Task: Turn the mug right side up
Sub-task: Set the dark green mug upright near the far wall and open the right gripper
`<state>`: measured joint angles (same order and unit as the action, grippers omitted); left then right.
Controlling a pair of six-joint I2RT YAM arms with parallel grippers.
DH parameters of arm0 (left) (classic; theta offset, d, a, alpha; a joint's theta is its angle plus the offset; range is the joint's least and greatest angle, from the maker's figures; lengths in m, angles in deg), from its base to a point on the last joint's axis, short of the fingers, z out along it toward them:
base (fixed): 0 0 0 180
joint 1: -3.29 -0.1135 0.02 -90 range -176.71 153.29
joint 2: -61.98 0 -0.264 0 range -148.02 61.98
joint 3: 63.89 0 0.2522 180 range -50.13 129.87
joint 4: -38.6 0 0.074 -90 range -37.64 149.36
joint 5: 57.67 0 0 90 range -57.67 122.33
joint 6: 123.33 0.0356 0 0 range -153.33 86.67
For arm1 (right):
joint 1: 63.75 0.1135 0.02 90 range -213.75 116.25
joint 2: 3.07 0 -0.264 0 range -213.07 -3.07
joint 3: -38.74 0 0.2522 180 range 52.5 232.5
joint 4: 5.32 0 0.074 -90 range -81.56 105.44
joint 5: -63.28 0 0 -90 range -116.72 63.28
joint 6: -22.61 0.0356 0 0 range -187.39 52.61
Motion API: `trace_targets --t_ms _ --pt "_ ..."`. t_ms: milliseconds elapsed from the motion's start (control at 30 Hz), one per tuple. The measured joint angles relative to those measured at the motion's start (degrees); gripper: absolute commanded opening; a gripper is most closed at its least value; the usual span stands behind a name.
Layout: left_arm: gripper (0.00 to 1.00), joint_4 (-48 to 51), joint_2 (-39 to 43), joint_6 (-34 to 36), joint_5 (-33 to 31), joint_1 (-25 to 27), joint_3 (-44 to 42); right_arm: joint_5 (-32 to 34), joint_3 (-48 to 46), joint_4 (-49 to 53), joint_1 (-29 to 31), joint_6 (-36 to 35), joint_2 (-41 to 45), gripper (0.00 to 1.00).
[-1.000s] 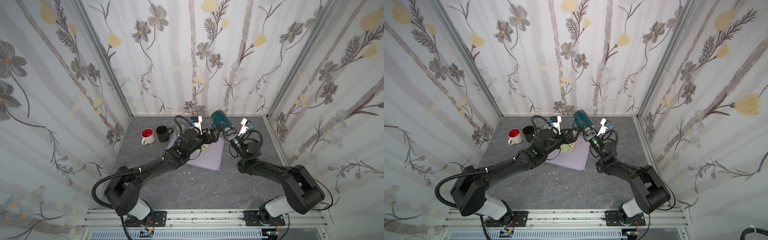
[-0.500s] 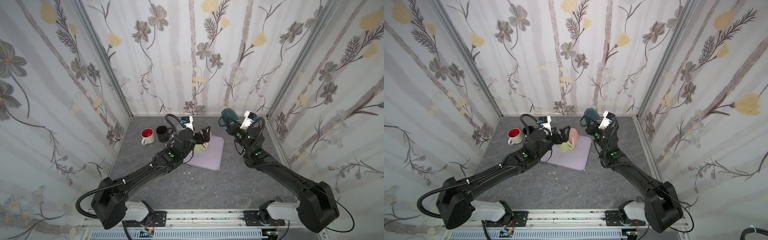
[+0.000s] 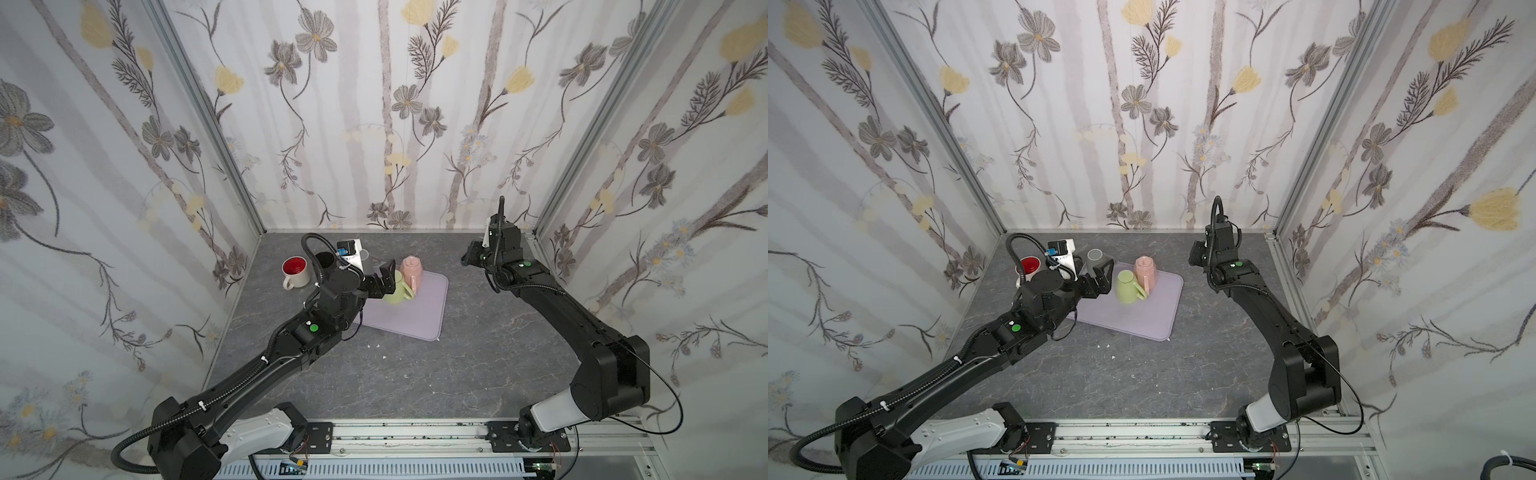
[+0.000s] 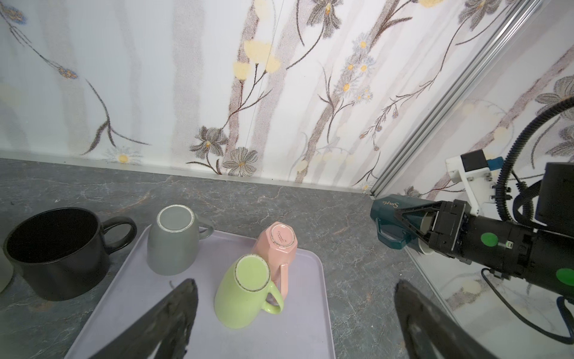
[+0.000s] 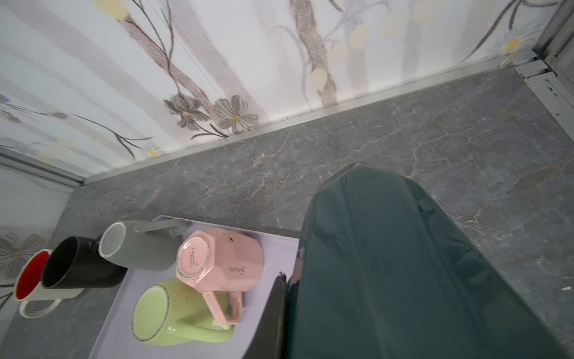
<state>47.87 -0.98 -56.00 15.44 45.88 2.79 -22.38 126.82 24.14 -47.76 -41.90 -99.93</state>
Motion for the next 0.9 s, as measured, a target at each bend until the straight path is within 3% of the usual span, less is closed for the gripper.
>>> trace_targets --t_ms 567,900 --pt "1.00 0.22 2.67 0.09 -0.37 -1.51 -2.91 -2.38 23.39 16.90 -6.84 -7.26 -23.08 0.00" --pt "1.00 0.22 2.82 -0.11 -0.24 -1.92 -2.93 -3.98 33.79 22.47 -8.94 -8.39 -31.85 0.00"
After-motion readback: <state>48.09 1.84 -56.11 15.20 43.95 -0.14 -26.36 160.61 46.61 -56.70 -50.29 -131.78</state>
